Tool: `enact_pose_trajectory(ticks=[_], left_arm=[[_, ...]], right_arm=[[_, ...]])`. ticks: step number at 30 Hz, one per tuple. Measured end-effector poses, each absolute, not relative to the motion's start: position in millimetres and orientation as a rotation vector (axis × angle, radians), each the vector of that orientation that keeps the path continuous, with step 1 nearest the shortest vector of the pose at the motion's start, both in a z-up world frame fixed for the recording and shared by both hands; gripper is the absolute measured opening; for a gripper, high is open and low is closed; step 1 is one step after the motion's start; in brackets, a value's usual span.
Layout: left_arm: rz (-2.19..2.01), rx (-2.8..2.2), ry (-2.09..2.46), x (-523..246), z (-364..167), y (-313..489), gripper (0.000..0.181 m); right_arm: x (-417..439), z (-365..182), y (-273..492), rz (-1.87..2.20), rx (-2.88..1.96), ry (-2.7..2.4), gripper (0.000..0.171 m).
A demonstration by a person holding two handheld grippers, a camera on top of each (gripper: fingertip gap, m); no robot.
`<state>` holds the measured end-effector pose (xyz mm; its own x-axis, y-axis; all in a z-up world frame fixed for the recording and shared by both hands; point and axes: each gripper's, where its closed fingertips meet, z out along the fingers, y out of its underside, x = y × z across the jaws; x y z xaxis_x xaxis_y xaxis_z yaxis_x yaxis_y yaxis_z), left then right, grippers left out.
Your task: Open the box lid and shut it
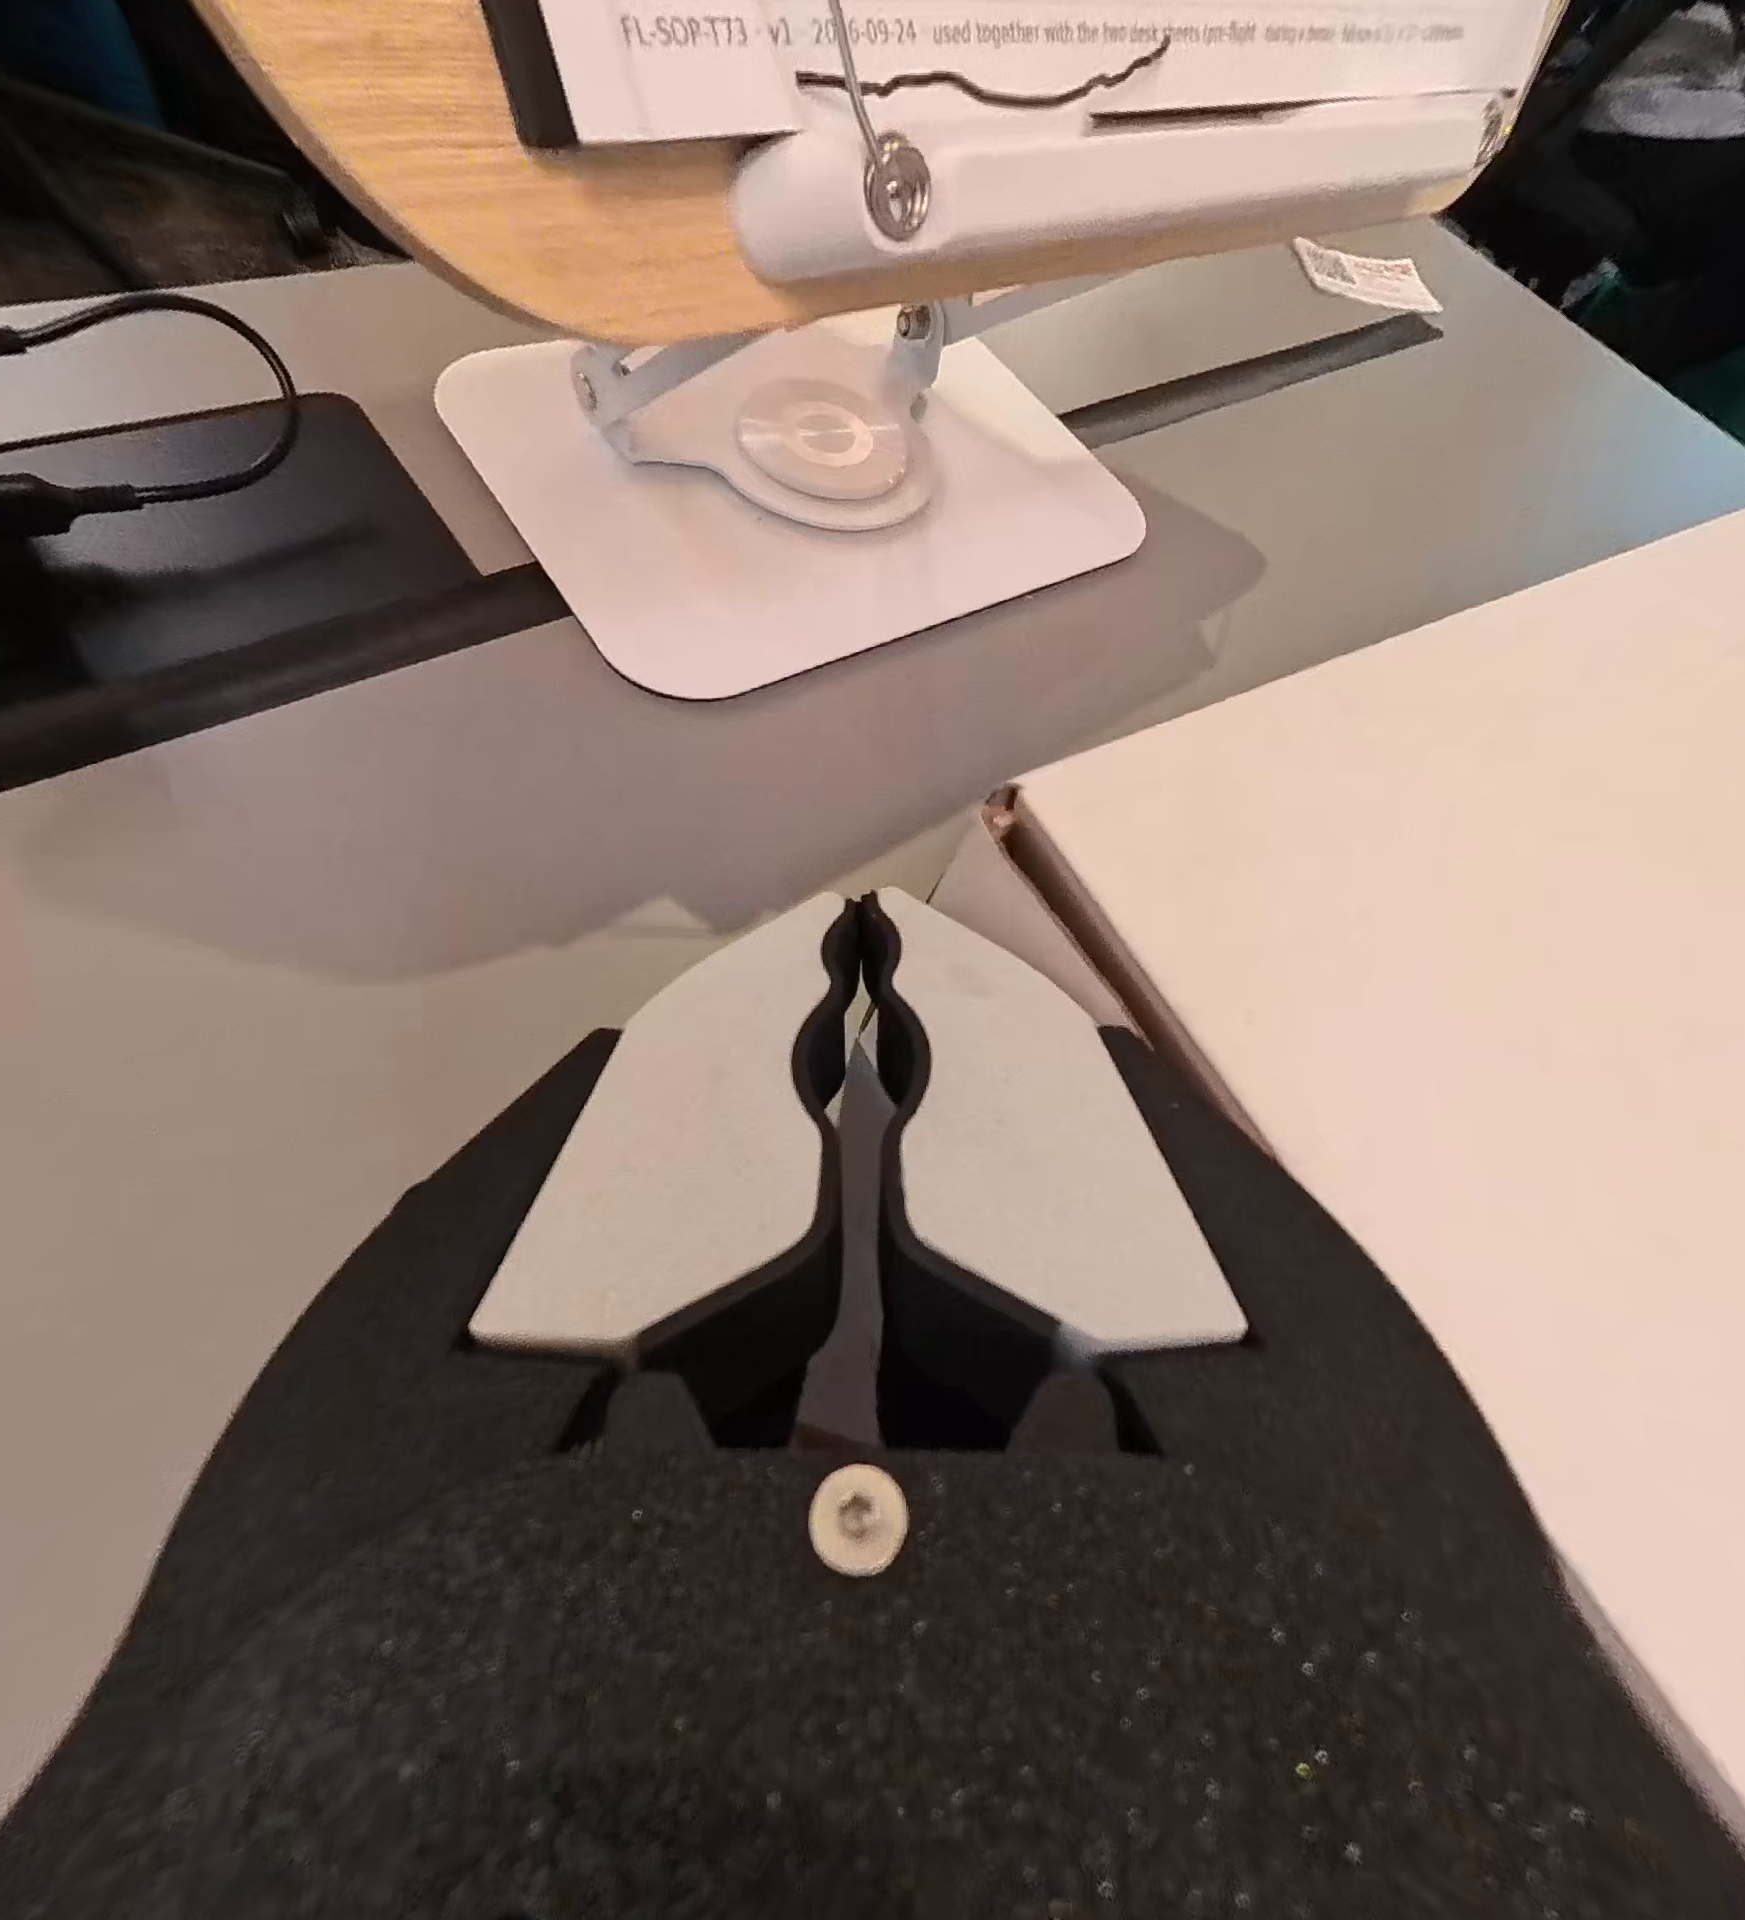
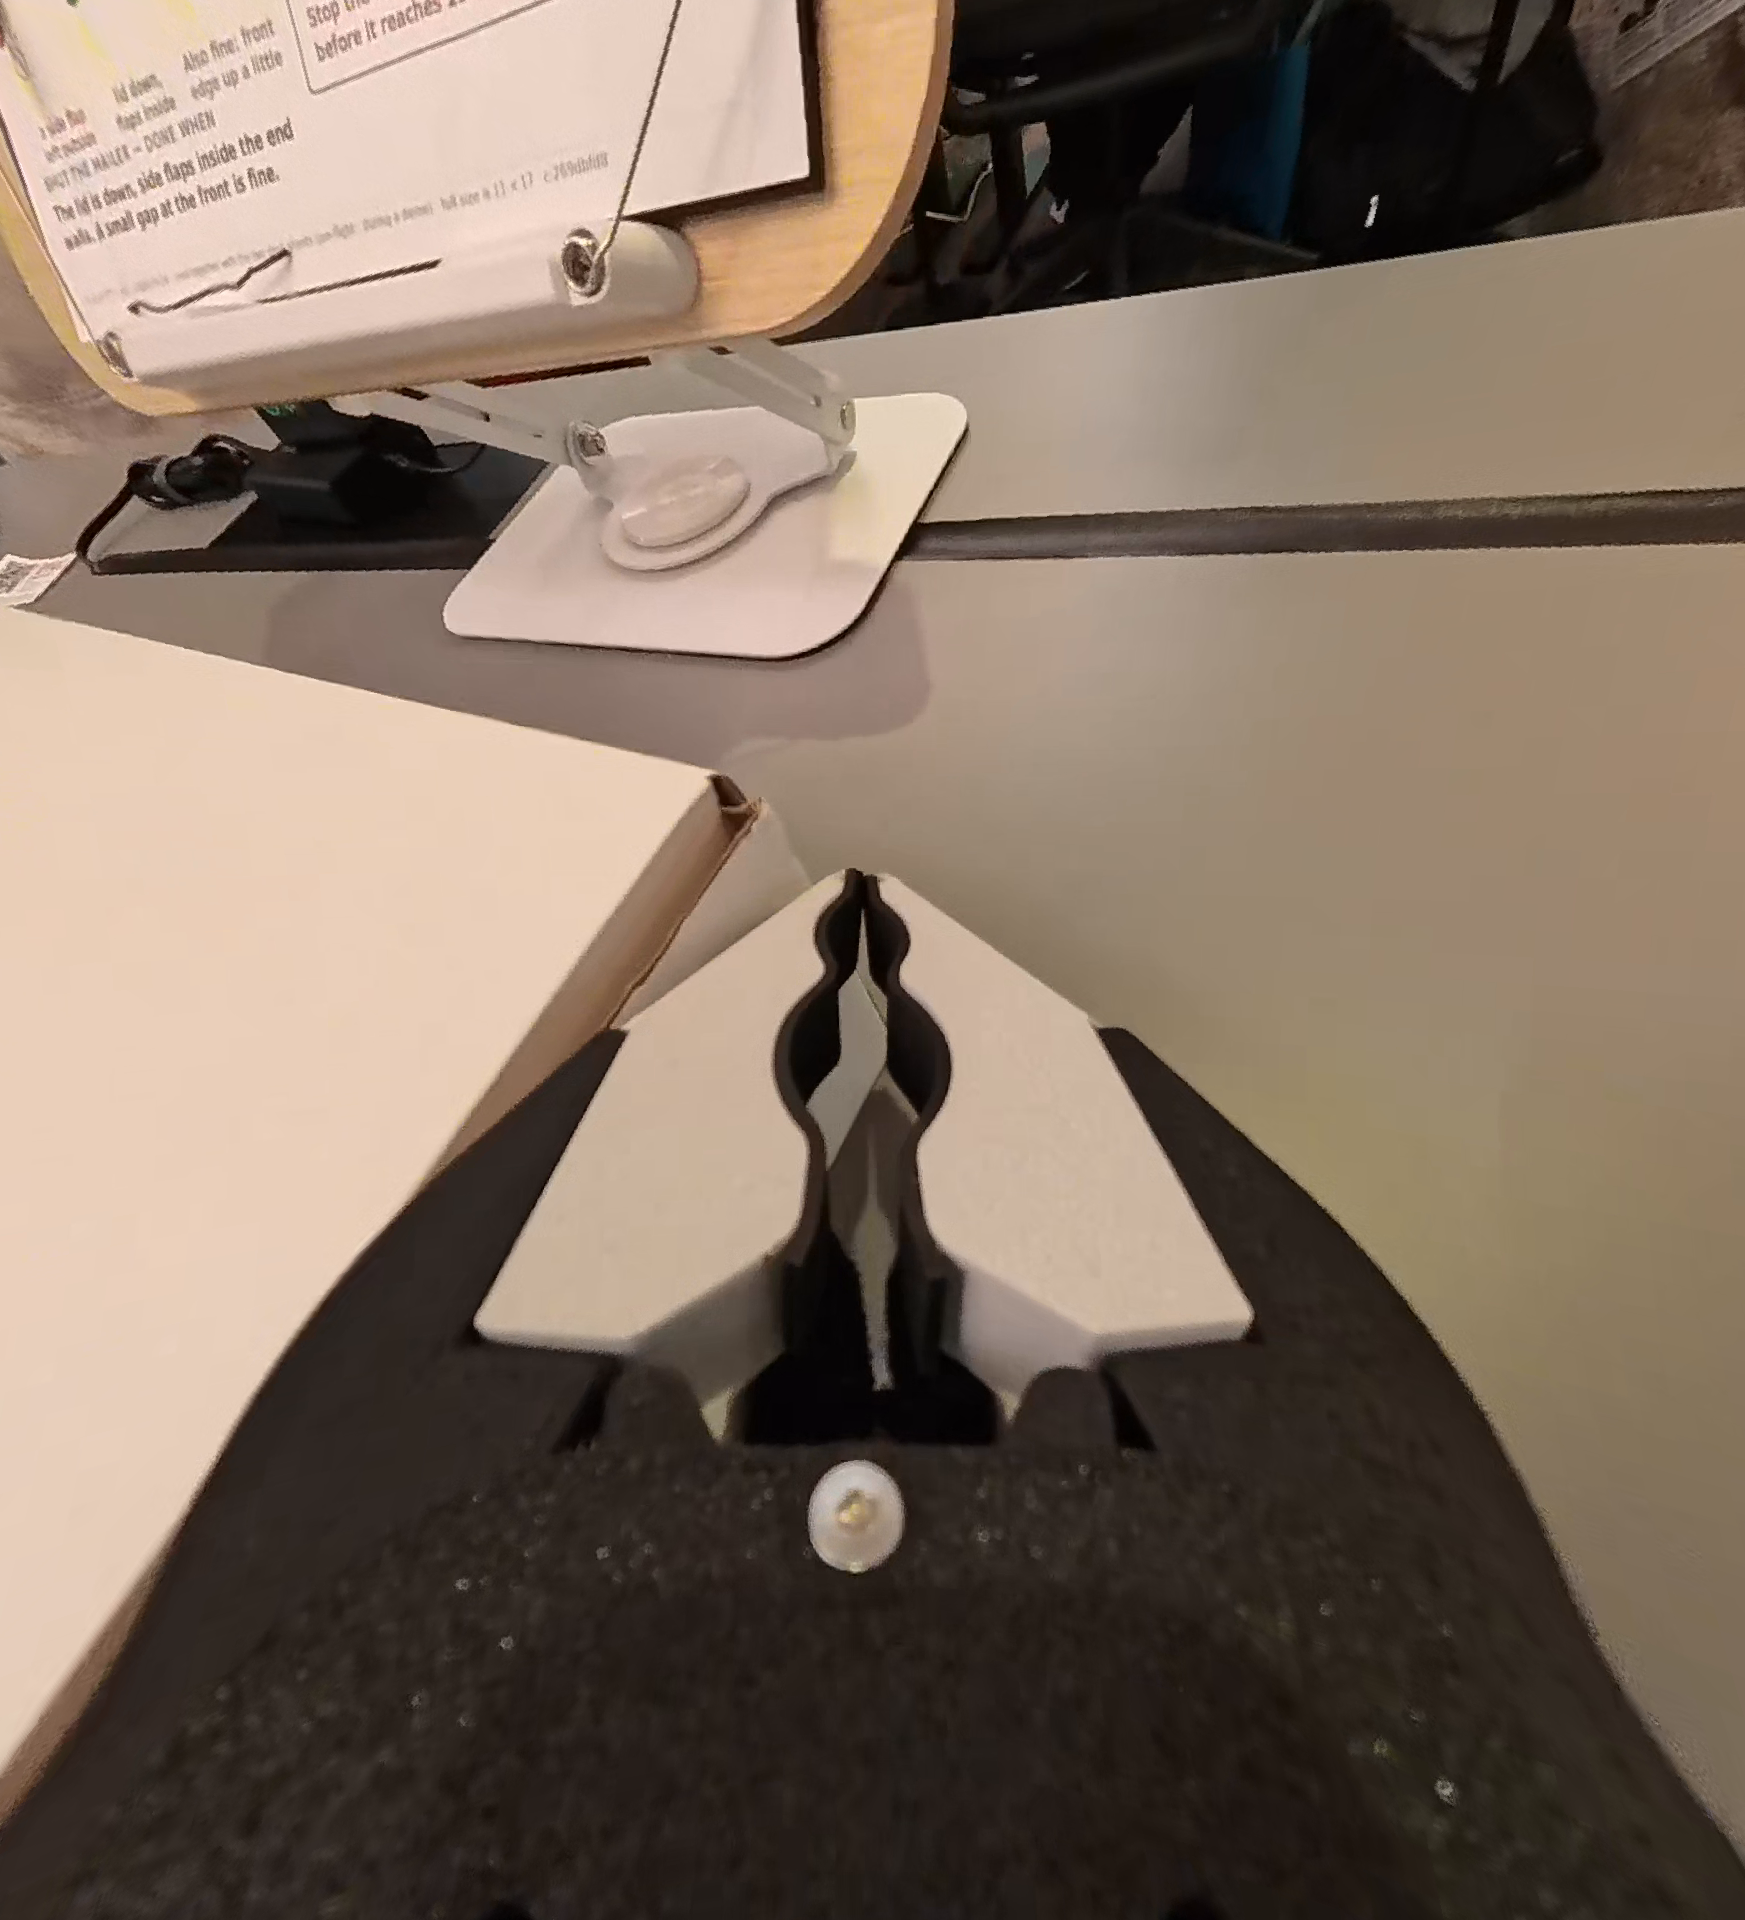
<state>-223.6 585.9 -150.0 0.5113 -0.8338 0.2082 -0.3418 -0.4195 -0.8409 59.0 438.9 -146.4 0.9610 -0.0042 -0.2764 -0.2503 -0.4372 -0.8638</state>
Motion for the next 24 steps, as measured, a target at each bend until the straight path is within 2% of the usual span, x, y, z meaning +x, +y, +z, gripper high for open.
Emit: enact_pose_trajectory(ticks=[3, 7, 15, 19, 24], left_arm=[[-0.87, -2.001, 0.947, -221, -152, 581, 0.0], [-0.745, -1.989, 0.957, -227, -151, 580, 0.0], [-0.576, -2.007, 0.93, -276, -141, 578, 0.0], [-0.603, -1.929, 0.869, -321, -108, 538, 0.0], [-0.778, -1.846, 0.832, -360, -90, 429, 0.003]], right_arm=[[54, -146, 442, 0.322, -2.006, 0.201, 0.0], [52, -146, 449, 0.27, -2.024, 0.189, 0.0], [47, -134, 456, 0.214, -2.037, 0.123, 0.002], [43, -100, 411, 0.143, -1.996, 0.08, 0.026], [17, -73, 320, 0.258, -1.838, 0.13, 0.028]])
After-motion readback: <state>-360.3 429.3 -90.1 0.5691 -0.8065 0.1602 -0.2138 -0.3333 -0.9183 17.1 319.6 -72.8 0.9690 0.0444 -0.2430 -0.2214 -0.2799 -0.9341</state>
